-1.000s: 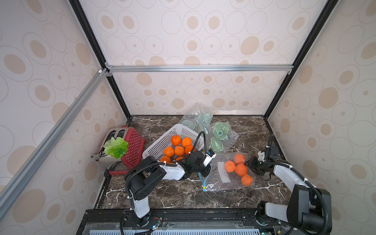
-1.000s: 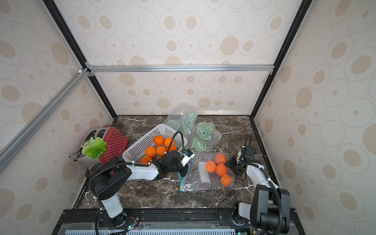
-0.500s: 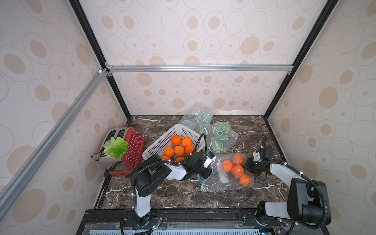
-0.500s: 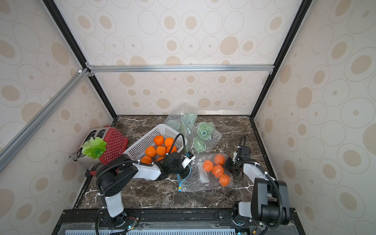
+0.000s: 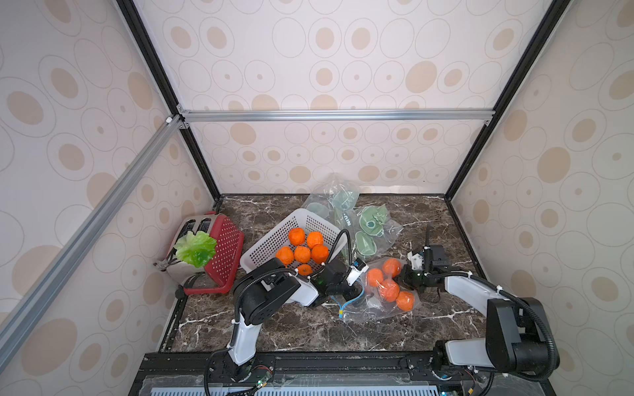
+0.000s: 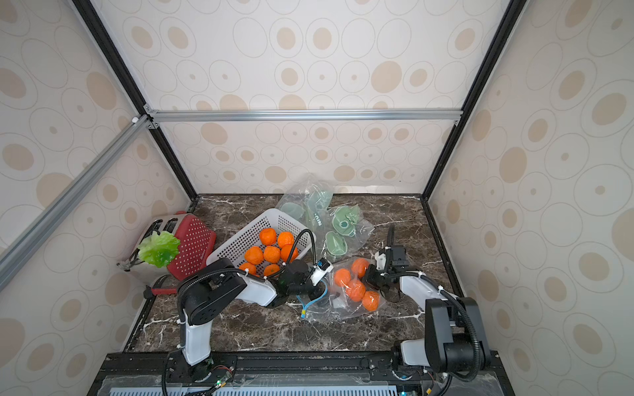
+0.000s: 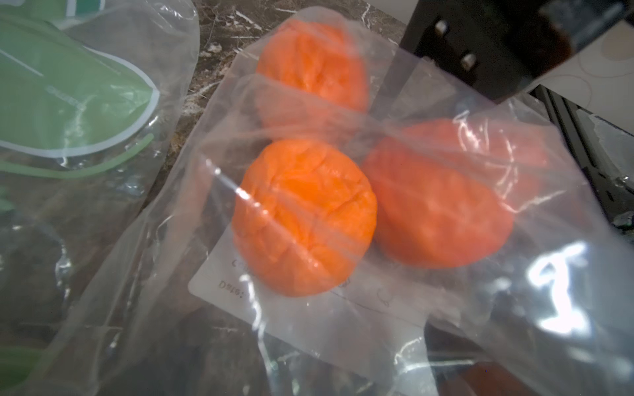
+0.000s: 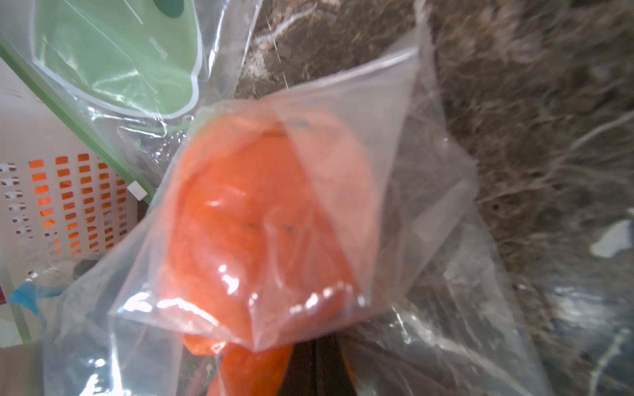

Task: Open the zip-top bag and take out the orange
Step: Pick up the orange from the zipper food storage bag.

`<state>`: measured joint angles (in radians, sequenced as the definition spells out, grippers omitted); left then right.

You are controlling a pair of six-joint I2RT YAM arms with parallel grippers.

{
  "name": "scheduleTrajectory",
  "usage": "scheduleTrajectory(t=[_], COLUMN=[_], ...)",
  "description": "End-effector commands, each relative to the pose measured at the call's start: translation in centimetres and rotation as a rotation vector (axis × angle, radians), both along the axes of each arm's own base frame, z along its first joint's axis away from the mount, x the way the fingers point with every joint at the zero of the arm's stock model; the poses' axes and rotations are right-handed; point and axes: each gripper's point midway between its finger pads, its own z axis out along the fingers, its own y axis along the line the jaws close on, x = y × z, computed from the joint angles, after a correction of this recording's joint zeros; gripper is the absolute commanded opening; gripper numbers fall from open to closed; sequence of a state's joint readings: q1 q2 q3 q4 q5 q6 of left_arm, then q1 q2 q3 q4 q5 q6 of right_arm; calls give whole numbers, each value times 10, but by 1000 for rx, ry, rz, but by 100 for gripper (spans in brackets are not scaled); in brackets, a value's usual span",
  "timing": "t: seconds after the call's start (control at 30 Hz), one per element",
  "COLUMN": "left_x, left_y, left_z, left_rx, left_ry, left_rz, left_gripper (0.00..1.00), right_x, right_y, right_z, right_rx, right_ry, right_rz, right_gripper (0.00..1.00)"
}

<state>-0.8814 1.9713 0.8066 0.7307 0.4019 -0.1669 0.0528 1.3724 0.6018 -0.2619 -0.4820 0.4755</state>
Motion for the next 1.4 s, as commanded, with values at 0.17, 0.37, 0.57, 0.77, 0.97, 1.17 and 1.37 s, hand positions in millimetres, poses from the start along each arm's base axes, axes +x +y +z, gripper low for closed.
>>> scheduleTrajectory(t=[0.17, 0.37, 0.57, 0.77, 0.97, 1.17, 1.37], left_x=[18, 18, 17, 15, 20, 32, 40], left_y=[-20, -26, -24, -24, -24, -17, -7], left_z=[19, 18, 13, 12, 9, 4, -2], left_rx=[-55, -73, -54, -50, -39, 1, 35], left_ry=[-149, -156, -160, -158, -156, -167, -188], left_rz=[-1, -12, -21, -28, -4, 72, 135], left_gripper=[99, 99, 99, 99, 99, 99, 99], right_x=[-9, 5, 36, 62, 80, 49, 18], right_y=[21, 0, -33, -50, -19, 26, 46], right_z=[-8, 5, 27, 13, -2, -3, 0], right_rx=[14, -107, -245, -303, -157, -63, 28], right_ry=[32, -32, -82, -7, 20, 10, -31], right_rz=[95, 15, -138, -197, -96, 93, 192], right_gripper=[2, 8, 15, 12, 11, 10, 8])
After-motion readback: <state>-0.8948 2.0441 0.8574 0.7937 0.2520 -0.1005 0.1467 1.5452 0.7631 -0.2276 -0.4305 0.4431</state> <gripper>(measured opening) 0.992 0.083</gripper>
